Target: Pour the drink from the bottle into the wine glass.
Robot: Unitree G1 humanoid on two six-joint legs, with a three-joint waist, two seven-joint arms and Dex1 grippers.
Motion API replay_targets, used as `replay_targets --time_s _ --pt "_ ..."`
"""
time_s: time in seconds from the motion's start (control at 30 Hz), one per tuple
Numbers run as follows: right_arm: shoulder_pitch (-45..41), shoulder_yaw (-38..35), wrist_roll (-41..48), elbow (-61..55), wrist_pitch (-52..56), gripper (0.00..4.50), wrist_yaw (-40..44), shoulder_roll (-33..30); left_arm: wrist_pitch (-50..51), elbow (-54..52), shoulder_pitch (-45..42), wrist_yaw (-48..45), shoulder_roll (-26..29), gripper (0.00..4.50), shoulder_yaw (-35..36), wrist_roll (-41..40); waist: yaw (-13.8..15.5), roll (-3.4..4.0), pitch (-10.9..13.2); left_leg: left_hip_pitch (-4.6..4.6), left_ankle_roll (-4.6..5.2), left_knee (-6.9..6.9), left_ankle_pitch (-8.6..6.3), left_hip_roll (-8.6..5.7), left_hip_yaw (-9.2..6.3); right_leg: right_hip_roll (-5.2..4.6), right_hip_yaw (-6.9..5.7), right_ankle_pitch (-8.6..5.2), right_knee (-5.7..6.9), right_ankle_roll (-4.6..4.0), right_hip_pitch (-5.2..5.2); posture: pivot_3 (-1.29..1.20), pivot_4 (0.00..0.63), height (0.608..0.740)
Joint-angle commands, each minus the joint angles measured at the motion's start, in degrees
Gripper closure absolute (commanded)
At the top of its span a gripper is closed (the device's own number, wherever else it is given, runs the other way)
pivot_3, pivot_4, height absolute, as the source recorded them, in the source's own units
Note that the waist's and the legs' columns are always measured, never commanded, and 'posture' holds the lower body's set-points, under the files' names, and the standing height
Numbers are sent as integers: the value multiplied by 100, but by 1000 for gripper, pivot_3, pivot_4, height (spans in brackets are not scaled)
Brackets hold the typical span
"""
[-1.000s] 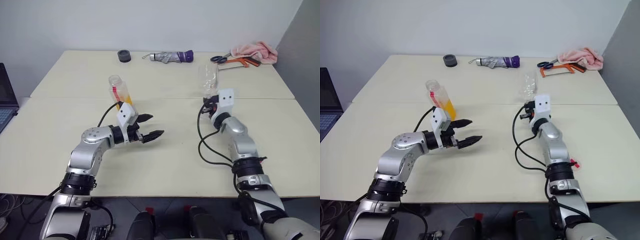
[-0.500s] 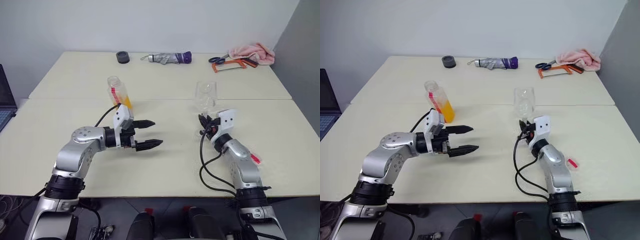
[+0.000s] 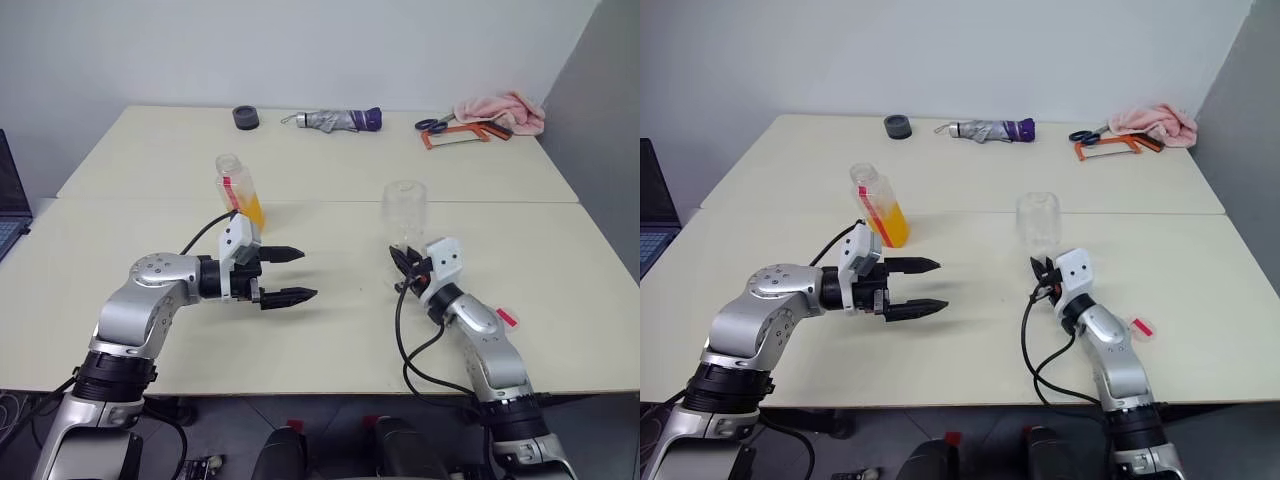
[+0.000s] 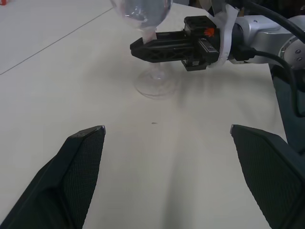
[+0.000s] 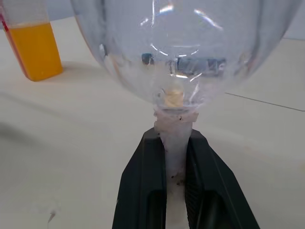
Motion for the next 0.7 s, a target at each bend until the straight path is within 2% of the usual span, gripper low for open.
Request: replay_targets --time_s 0.03,0.17,0.4,0.7 --pt "324 252 -135 346 453 4329 90 -84 -125 -42 -53 -59 20 0 7 5 -2 -2 -2 2 0 0 0 0 2 0 2 0 0 0 1 0 150 740" --pt "11 86 -74 362 241 4329 -41 1 -152 -5 -113 -33 -21 0 12 7 -9 -1 -1 10 0 0 0 5 3 8 4 -3 1 6 5 0 150 740" --pt "-1110 -179 186 525 -270 4329 -110 317 -136 43 -181 21 20 0 198 -79 -26 28 22 1 0 1 0 9 5 15 8 0 5 1 -10 0 150 740" --pt "-2358 -32 -64 2682 -1275 4329 -12 756 15 -5 -399 469 9 0 465 -107 -14 33 26 -22 0 -5 -1 5 1 5 1 2 -2 -5 -23 0 150 740"
